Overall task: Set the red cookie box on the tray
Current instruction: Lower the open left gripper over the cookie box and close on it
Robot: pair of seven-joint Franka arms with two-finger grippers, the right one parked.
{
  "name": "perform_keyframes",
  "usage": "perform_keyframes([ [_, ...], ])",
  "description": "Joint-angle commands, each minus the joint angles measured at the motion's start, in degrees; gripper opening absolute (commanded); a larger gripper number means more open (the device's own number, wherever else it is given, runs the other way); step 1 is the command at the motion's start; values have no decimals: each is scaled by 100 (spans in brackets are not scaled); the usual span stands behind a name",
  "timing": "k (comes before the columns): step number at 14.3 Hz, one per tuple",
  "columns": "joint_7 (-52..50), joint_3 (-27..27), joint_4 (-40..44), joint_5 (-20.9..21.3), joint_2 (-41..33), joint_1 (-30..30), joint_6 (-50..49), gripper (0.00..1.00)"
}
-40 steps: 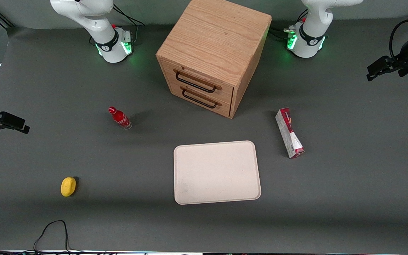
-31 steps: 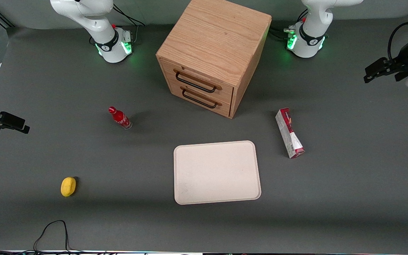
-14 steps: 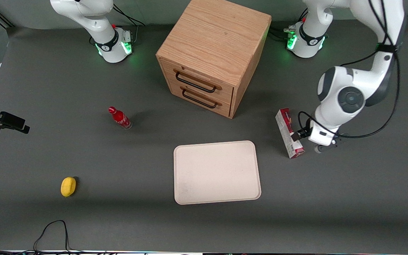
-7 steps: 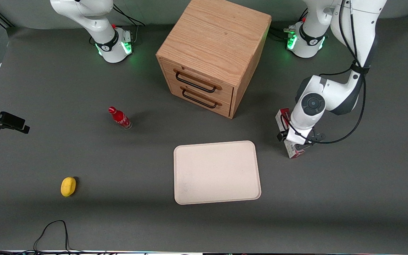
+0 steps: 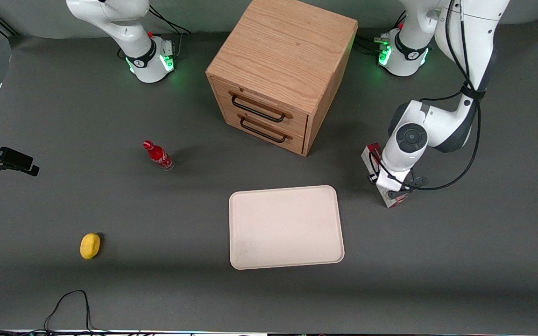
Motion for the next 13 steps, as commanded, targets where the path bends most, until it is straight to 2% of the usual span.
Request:
perform_keyframes([
  [1, -81, 17, 533, 80, -160, -64, -938, 0],
  [5, 655, -45, 1797, 28, -186, -64, -2371, 0],
  [9, 2482, 104, 3721, -253, -55, -64, -3927, 0],
  [11, 2976, 349, 4688, -866, 190, -90, -4499, 0],
  [13, 3049, 386, 5742, -1009, 646, -247, -5009, 0],
])
